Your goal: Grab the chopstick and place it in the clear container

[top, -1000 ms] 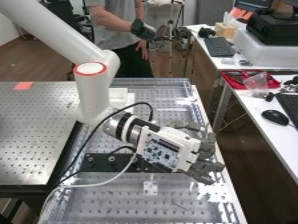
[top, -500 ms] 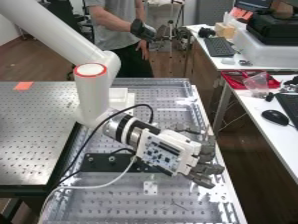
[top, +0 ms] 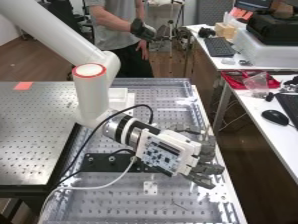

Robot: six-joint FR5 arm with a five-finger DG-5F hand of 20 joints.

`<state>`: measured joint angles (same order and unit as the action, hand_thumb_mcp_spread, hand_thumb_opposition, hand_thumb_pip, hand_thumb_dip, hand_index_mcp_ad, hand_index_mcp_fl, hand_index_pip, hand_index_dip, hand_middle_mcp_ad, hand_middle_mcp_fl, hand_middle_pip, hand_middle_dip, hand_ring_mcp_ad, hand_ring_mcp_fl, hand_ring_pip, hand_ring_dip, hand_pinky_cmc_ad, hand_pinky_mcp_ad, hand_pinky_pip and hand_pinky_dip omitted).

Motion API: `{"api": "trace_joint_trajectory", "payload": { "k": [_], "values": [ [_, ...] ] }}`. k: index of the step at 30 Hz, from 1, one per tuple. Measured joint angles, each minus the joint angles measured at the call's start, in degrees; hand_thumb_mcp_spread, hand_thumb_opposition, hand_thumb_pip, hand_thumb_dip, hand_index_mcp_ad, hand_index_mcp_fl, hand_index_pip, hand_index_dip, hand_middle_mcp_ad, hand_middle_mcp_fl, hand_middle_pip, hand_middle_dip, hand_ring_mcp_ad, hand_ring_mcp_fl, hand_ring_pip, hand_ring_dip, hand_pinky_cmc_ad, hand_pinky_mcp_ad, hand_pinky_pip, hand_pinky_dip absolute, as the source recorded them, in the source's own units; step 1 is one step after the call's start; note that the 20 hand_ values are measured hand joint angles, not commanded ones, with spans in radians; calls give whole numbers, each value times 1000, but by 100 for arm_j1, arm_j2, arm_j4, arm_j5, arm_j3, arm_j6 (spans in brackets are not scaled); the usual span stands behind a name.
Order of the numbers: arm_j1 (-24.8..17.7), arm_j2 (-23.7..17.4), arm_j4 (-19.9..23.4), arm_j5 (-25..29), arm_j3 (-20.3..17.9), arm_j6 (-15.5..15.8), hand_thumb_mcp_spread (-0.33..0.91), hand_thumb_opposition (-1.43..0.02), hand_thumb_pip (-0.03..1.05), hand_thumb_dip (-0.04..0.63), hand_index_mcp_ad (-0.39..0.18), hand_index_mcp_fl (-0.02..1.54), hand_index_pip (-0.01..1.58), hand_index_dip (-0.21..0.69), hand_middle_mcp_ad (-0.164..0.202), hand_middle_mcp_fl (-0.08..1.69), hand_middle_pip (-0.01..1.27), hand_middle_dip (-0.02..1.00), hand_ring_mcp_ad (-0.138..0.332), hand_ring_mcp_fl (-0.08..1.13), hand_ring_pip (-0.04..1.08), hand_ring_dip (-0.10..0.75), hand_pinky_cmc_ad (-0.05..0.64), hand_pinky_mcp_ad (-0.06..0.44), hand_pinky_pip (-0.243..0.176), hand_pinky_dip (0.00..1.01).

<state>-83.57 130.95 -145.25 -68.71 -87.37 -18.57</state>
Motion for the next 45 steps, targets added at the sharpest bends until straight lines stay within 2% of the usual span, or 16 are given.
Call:
{"api": "trace_joint_trajectory", "payload": {
  "k": [6,11,12,19,26,31,33,36,39,42,45],
  "values": [
    [18,6,-49,-49,24,56,520,-819,653,269,-103,525,1204,-44,77,688,677,607,87,494,80,393,379,225,0,180],
    [23,0,-36,-21,17,86,524,-834,649,267,-101,487,1182,-44,63,691,660,623,84,494,73,394,394,223,0,180],
    [24,-3,-36,-13,17,95,538,-834,649,267,-103,490,1182,-44,59,689,660,623,70,494,73,394,394,227,0,180],
    [21,-7,-30,15,16,127,539,-848,649,267,-103,553,1180,-44,63,721,646,623,70,504,80,407,394,222,0,180],
    [16,12,-50,-11,42,85,567,-883,602,278,-154,595,1204,-42,61,768,641,632,73,529,79,405,412,225,0,180],
    [13,28,-57,5,40,48,569,-899,597,271,-161,604,1203,-42,61,770,627,634,73,529,79,408,412,225,-2,176],
    [11,30,-42,12,36,54,571,-948,595,269,-169,628,1229,-45,63,785,628,635,70,539,82,408,412,225,9,178],
    [4,29,-25,65,33,62,579,-1002,581,267,-164,688,1229,-45,51,909,691,639,66,553,80,408,414,223,9,180],
    [-1,32,-23,88,40,56,595,-1023,578,267,-164,709,1230,-33,51,897,702,654,68,579,89,408,412,223,12,180],
    [-3,36,-38,89,52,41,600,-1037,578,267,-127,756,1197,-33,49,911,700,656,72,579,89,408,431,223,10,180],
    [-7,41,-39,118,53,32,602,-1037,578,267,-119,759,1185,-24,33,930,700,656,70,597,89,408,429,232,12,180]
  ]
}}
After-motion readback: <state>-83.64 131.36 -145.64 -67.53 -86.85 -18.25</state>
